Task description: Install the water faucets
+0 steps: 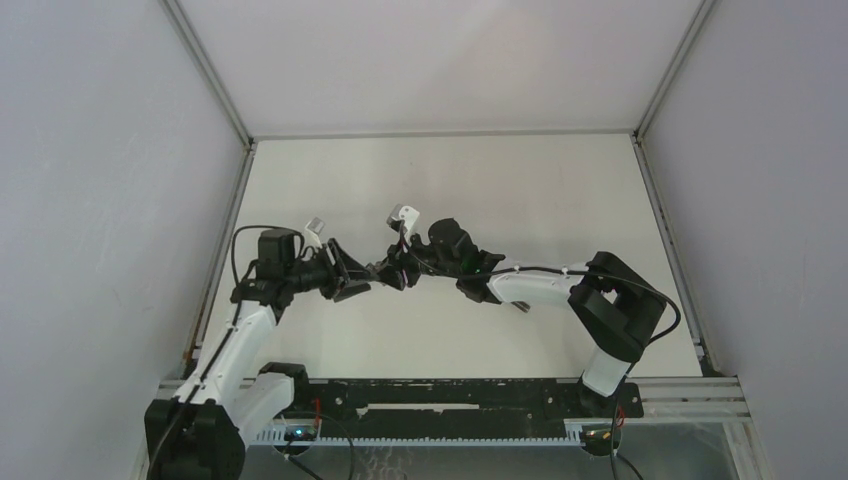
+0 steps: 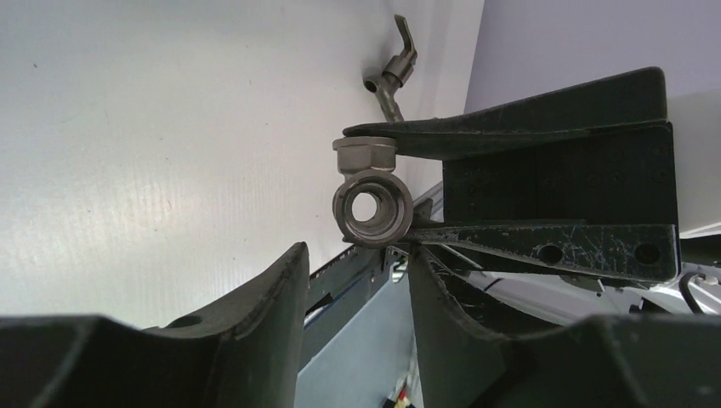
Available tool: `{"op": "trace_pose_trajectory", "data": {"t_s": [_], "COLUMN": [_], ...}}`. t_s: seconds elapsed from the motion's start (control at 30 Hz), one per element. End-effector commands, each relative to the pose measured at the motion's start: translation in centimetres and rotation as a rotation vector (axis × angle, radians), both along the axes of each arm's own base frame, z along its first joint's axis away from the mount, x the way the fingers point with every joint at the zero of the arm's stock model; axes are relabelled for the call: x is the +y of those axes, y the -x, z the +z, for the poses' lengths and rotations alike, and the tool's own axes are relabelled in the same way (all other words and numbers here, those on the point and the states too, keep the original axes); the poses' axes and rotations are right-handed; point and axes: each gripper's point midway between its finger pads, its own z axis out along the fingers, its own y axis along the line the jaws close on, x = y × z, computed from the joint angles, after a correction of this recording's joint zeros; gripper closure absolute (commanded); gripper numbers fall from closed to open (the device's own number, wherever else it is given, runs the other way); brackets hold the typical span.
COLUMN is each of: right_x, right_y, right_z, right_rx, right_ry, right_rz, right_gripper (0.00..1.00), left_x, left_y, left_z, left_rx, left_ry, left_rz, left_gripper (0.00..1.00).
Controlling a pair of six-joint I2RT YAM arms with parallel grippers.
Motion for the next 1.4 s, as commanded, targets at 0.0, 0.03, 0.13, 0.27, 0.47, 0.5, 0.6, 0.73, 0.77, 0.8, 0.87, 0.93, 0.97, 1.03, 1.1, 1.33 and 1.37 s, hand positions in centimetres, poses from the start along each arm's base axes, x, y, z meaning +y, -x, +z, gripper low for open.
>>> {"op": "trace_pose_trajectory", "data": {"t_s": [0.0, 0.03, 0.13, 0.27, 0.47, 0.5, 0.6, 0.73, 0.77, 0.8, 0.87, 0.93, 0.97, 1.03, 1.1, 1.33, 1.37], "right_x": [1.1, 1.2, 1.2, 1.2, 1.2, 1.2, 1.2, 1.1, 1.1, 1.1, 1.1, 1.0, 1.0, 0.9, 0.9, 0.8, 0.8], "right_y": [2.2, 2.2, 2.3, 2.4, 2.3, 2.2, 1.9, 1.3, 1.2, 1.1, 0.9, 0.7, 0.7, 0.6, 0.5, 0.3, 0.2], "right_z": [3.4, 3.4, 3.3, 3.3, 3.4, 3.4, 3.3, 3.1, 3.1, 3.0, 2.9, 2.6, 2.6, 2.3, 2.2, 1.7, 1.6], "right_rx": [-0.042, -0.041, -0.041, -0.037, -0.036, -0.033, -0.03, -0.022, -0.019, -0.017, -0.016, -0.011, -0.006, -0.001, 0.003, 0.01, 0.01], "right_ry": [-0.092, -0.091, -0.09, -0.09, -0.096, -0.096, -0.097, -0.101, -0.102, -0.101, -0.097, -0.092, -0.09, -0.086, -0.082, -0.073, -0.07], "right_rz": [0.099, 0.101, 0.105, 0.111, 0.106, 0.103, 0.091, 0.07, 0.062, 0.057, 0.048, 0.04, 0.037, 0.034, 0.03, 0.016, 0.013], "right_gripper": [0.57, 0.57, 0.57, 0.57, 0.58, 0.58, 0.57, 0.57, 0.57, 0.57, 0.57, 0.57, 0.57, 0.57, 0.57, 0.57, 0.57], "left_x": [1.3, 1.5, 2.1, 2.2, 1.6, 1.6, 1.4, 0.8, 0.6, 0.5, 0.3, 0.2, 0.1, 0.1, 0.1, 0.1, 0.1], "left_y": [-2.7, -2.7, -3.0, -3.5, -3.0, -2.9, -2.4, -2.0, -2.0, -2.0, -2.0, -2.1, -2.1, -2.0, -2.0, -2.0, -2.0], "left_z": [1.2, 1.2, 1.5, 2.4, 1.4, 1.3, 1.0, 0.6, 0.7, 0.7, 0.7, 0.8, 0.9, 0.8, 0.6, 0.7, 0.7], "left_rx": [-0.097, -0.098, -0.118, -0.156, -0.13, -0.128, -0.124, -0.113, -0.111, -0.11, -0.114, -0.117, -0.12, -0.119, -0.117, -0.118, -0.118], "left_ry": [-0.024, -0.029, -0.042, -0.001, 0.004, -0.003, -0.015, -0.011, -0.008, -0.008, -0.008, -0.007, -0.008, -0.009, -0.013, -0.012, -0.01], "left_rz": [0.163, 0.178, 0.233, 0.276, 0.22, 0.209, 0.176, 0.133, 0.124, 0.116, 0.108, 0.104, 0.1, 0.095, 0.096, 0.101, 0.103], "left_gripper": [0.5, 0.49, 0.44, 0.42, 0.42, 0.42, 0.4, 0.4, 0.4, 0.42, 0.44, 0.44, 0.45, 0.45, 0.47, 0.7, 0.74]}}
